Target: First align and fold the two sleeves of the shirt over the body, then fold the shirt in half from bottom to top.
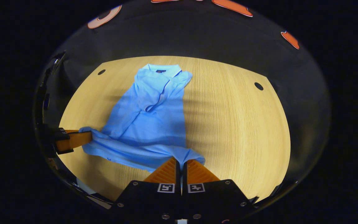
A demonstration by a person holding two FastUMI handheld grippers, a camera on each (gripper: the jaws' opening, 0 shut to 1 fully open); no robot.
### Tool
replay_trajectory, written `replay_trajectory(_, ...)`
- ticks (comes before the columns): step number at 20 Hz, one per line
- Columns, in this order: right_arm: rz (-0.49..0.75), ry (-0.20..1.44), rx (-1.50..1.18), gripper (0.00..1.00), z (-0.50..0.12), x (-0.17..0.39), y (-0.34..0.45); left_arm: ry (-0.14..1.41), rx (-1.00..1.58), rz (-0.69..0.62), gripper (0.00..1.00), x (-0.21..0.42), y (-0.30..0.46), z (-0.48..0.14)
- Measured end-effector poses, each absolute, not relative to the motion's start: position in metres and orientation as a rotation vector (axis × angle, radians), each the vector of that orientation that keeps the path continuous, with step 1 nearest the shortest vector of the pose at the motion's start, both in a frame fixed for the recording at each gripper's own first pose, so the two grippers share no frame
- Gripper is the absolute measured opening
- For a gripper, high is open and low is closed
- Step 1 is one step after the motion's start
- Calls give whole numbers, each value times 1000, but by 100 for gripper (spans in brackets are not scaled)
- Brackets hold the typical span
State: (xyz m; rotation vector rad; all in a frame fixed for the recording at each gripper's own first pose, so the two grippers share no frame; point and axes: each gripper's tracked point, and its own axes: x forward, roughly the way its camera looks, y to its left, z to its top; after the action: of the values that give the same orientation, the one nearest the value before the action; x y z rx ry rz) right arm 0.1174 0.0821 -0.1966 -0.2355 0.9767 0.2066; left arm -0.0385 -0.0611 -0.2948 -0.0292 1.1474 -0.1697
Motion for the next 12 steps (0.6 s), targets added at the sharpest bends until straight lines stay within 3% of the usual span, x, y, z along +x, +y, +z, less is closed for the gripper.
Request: replay_trajectory(12,176,812,-166,1,-139,275,106,988,-40,-173,5,145,-73,-265)
